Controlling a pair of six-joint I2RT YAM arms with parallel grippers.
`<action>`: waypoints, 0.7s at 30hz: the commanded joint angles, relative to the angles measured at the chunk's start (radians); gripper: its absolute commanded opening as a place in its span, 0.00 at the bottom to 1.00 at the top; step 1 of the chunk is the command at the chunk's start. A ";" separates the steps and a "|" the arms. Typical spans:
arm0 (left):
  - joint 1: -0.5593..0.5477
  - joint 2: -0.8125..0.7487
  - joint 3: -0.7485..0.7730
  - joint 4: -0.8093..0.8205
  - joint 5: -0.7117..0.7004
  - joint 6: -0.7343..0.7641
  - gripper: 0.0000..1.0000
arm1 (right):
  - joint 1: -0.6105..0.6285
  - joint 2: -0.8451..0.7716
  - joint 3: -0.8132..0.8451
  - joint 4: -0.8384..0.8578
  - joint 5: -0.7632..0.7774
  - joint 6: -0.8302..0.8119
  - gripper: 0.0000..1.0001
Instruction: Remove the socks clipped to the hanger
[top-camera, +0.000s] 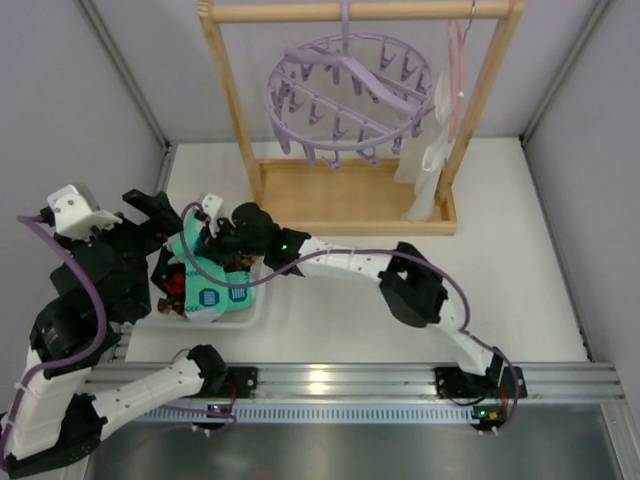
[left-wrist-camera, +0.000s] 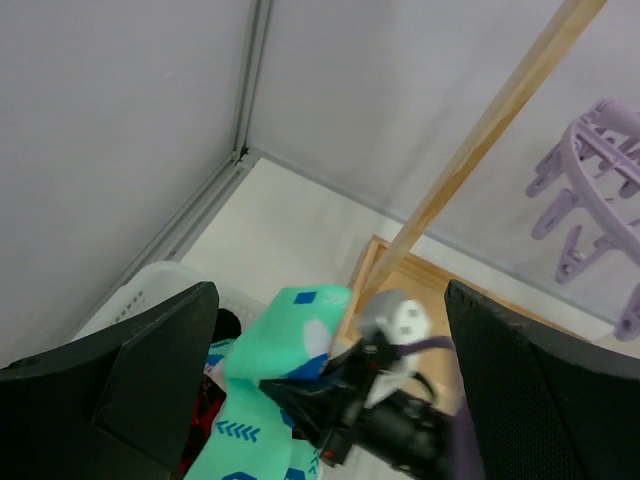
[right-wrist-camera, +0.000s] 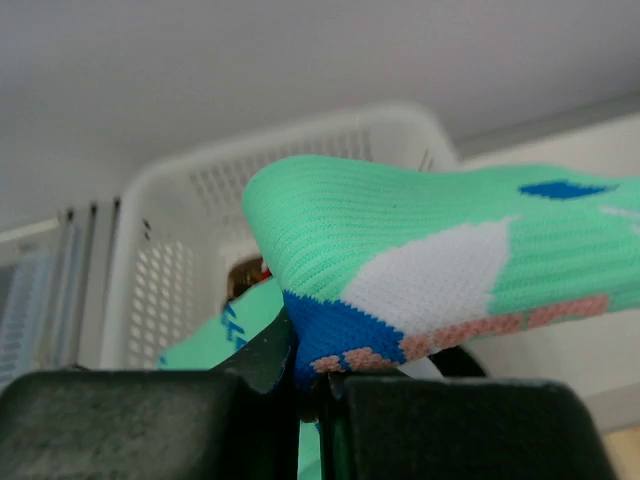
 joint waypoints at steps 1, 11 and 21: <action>0.004 -0.011 -0.041 0.025 -0.089 -0.019 0.98 | 0.013 0.214 0.143 -0.211 -0.051 0.043 0.00; 0.111 -0.076 -0.149 0.025 -0.091 -0.042 0.98 | 0.022 0.357 0.228 -0.298 -0.007 0.058 0.00; 0.144 -0.089 -0.224 0.141 -0.033 0.052 0.98 | 0.000 0.067 0.044 -0.235 -0.010 0.011 0.53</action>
